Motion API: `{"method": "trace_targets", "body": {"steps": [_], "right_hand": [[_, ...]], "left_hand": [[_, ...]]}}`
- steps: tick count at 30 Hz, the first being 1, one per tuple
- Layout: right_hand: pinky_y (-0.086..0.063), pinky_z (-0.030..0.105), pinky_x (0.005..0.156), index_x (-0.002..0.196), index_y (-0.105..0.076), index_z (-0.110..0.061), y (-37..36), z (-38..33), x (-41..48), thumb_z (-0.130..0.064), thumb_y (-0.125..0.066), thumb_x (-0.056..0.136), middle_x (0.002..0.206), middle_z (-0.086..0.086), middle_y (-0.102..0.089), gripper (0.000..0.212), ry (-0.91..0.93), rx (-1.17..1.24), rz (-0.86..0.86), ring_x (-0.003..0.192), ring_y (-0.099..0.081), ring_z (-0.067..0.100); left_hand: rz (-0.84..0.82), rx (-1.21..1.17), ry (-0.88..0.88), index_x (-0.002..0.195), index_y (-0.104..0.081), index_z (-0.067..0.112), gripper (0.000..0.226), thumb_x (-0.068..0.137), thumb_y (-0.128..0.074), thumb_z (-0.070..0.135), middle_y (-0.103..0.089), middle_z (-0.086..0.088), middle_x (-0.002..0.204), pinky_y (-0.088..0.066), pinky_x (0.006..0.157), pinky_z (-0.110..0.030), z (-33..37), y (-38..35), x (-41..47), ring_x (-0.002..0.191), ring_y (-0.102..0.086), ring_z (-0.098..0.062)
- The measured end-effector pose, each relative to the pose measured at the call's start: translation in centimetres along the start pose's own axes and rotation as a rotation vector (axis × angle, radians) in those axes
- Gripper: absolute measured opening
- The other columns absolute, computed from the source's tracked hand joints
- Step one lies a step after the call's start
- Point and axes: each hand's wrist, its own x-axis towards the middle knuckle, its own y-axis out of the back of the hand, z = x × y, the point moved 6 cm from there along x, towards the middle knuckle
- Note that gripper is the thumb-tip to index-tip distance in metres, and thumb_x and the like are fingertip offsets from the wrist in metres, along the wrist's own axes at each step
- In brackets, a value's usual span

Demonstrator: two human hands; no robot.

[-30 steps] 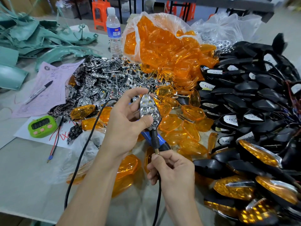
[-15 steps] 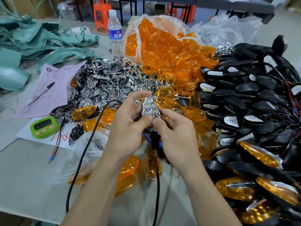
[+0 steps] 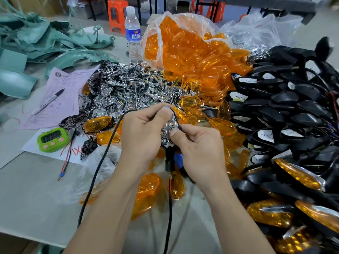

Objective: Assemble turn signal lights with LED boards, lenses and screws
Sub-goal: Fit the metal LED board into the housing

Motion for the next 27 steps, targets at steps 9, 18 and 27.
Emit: {"method": "trace_targets", "body": {"steps": [9, 18, 27], "right_hand": [[-0.063, 0.048, 0.086, 0.107, -0.081, -0.026, 1.0, 1.3, 0.5, -0.016, -0.072, 0.094, 0.092, -0.010, -0.081, 0.019, -0.055, 0.097, 0.014, 0.092, -0.078, 0.014], [-0.061, 0.047, 0.092, 0.114, -0.080, -0.017, 0.6, 2.2, 0.3, -0.023, -0.072, 0.081, 0.099, -0.006, -0.081, 0.035, -0.098, 0.159, 0.002, 0.098, -0.077, 0.015], [-0.062, 0.045, 0.090, 0.103, -0.081, -0.031, 0.1, 1.5, 0.4, -0.022, -0.069, 0.082, 0.096, -0.011, -0.081, 0.026, -0.075, 0.142, 0.000, 0.095, -0.077, 0.012]], "left_hand": [[-0.114, -0.059, 0.054, 0.102, -0.083, 0.027, 0.024, 0.103, -0.059, 0.029, -0.080, -0.003, 0.102, -0.058, 0.078, -0.056, 0.0, -1.2, -0.7, 0.090, -0.072, -0.024], [-0.071, -0.088, 0.051, 0.093, -0.084, 0.029, 0.028, 0.096, -0.069, 0.006, -0.081, -0.005, 0.095, -0.057, 0.087, -0.061, 0.1, -0.9, -0.6, 0.095, -0.074, -0.030], [0.019, -0.124, 0.032, 0.087, -0.084, 0.024, 0.027, 0.092, -0.072, -0.001, -0.077, 0.003, 0.079, -0.050, 0.072, -0.040, 0.2, -0.4, -0.4, 0.076, -0.063, -0.016]]}}
